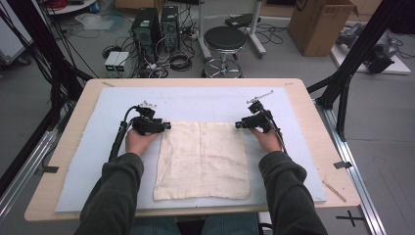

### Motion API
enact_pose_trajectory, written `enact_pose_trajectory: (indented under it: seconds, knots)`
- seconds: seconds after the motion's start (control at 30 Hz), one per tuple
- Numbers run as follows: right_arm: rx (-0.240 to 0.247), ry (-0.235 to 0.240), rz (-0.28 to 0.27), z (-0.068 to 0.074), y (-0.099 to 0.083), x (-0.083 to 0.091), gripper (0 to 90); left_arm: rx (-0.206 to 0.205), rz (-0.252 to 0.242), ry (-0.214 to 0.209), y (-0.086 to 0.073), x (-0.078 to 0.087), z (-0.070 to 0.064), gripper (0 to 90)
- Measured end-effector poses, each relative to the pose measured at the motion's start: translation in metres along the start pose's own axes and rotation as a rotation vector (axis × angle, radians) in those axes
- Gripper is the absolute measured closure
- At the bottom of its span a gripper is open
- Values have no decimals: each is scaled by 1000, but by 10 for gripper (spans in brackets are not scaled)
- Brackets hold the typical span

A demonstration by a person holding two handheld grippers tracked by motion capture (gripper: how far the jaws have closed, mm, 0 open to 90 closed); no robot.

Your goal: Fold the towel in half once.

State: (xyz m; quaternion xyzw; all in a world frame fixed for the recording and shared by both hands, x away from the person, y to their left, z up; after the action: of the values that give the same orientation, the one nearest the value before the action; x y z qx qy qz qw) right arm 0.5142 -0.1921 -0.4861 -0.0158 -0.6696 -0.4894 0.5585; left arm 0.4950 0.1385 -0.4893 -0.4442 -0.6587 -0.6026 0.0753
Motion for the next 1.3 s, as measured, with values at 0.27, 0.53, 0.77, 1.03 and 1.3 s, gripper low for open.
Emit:
enact_pose_trajectory:
  seconds: [0.27,0.53,0.77,1.03,1.3]
  knots:
    - [33,-46,40,2,-1,-6,742,-26,21,14,-2,-2,-3,787]
    - [42,9,30,9,1,-4,849,-23,-37,-13,7,8,-5,869]
    - [49,25,-18,10,7,10,849,-42,-79,-45,14,22,-10,872]
    - [68,54,-92,16,13,34,849,-89,-133,-86,22,43,-22,873]
    - [131,98,-140,36,18,56,847,-164,-146,-109,18,61,-38,873]
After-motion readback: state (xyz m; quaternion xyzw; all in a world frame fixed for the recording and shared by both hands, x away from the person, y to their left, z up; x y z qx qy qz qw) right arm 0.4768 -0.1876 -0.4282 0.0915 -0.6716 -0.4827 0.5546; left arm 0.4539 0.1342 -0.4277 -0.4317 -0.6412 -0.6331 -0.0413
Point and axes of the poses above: each handheld gripper's, and its own axes: x roughly backward along the jaws, y roughly out of its top, z roughly to its left, the point moved 8 cm from there along -x, roughly forward along the jaws, and after that the axes turned 7 degrees about x, right-handed, at the moved point
